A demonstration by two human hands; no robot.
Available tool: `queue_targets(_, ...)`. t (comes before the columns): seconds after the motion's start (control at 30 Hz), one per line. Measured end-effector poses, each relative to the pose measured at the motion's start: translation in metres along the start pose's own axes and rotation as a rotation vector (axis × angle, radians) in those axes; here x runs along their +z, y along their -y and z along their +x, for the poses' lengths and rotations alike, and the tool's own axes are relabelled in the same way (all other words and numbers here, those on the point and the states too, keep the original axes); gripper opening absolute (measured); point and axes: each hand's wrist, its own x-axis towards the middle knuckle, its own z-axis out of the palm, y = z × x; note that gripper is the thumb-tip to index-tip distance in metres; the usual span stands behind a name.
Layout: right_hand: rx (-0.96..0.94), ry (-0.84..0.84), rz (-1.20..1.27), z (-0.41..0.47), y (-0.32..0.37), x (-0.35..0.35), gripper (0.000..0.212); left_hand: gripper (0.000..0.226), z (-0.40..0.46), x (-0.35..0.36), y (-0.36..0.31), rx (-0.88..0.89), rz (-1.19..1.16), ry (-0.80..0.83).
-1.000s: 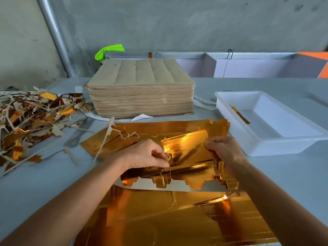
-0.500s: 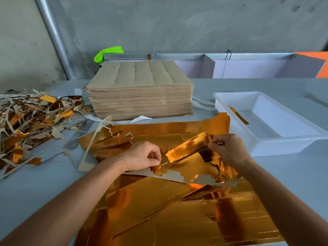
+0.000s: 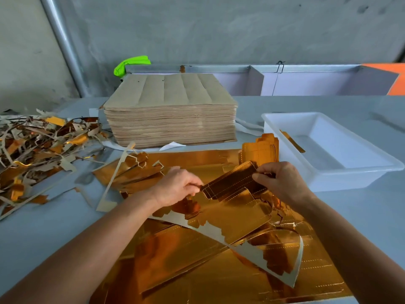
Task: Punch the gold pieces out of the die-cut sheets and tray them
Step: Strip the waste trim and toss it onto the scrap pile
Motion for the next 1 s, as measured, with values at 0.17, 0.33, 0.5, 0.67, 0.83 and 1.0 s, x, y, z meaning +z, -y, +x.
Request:
queue_targets(0.17,0.194,-0.048,0.233,0.002,-0.008,0.006,0.016,0.025,-0.007,-0.004,0.004,-0.050,-0.143,-0.111)
queue_targets(0.33,0.283,-0.080,0.330,0.004,-0.004,0.009,0.009,0.015,-0.008,-0.004,-0.002,-0.083,-0.256,-0.028)
queue_targets(0.5,0.289,-0.054,0.392,0.004,-0.002,0.009,0.011,0.035,-0.004,0.007,-0.009,-0.168,-0.333,-0.026)
queue_targets(0.67,0.220,-0.099,0.179,0.004,-0.011,0.003,0.009,0.035,-0.005,0.004,-0.002,-0.170,-0.307,-0.003)
queue_targets(0.83,0.139,-0.145,-0.030,0.007,-0.020,-0.005,0.010,0.029,-0.009,-0.001,0.009,-0.202,-0.211,-0.025)
queue_targets(1.0,0.160,-0.230,-0.016,0.007,-0.027,-0.014,0.012,0.027,-0.014,-0.006,0.016,-0.211,-0.172,-0.029)
